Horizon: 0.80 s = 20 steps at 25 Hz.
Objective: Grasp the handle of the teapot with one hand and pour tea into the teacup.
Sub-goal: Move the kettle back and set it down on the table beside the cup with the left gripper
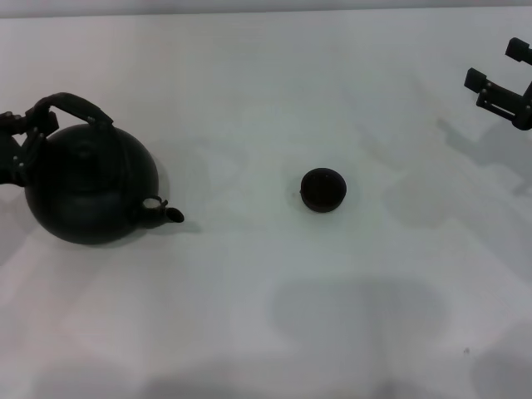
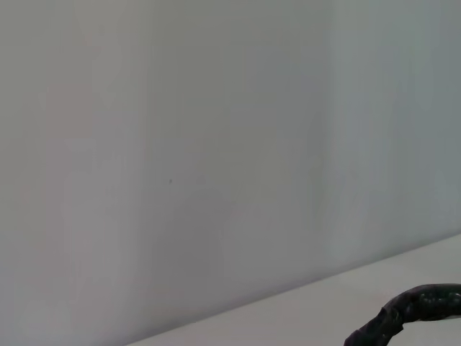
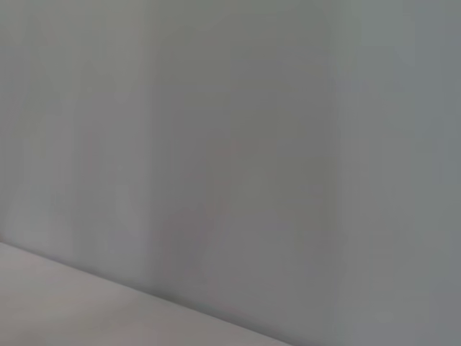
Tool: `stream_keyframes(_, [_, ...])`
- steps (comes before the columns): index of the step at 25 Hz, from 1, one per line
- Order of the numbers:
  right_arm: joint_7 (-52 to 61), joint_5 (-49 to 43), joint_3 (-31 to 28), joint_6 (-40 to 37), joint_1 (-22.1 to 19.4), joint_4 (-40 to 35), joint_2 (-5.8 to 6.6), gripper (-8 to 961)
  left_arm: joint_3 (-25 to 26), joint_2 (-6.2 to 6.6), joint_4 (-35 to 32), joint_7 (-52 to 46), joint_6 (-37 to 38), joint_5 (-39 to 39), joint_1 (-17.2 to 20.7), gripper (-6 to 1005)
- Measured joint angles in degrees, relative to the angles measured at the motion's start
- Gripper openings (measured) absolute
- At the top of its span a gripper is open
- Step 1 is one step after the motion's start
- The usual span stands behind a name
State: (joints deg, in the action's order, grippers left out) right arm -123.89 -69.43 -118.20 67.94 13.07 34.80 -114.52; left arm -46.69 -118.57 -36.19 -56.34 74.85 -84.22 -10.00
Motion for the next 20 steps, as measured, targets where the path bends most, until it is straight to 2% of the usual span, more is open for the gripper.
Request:
stream_keyframes(12, [0.15,0.00,0.00,-0.01,0.03,0.00,0.00,841,-0.30,-0.08,0.16,-0.62,-1.70,-0.18,-0.53,126])
stream_keyframes(15, [0.19,0.00,0.00,-0.01,0.04,0.00,0.00,841,-0.37,-0.08,0.16,-0.69,-2.05,-0.20,-0.54,225])
stream_keyframes(20, [0.23,0.00,0.00,-0.01,0.12,0.00,0.00,840,-0.48,-0.09,0.16,-0.71,-2.24,-0.27,-0.54,241])
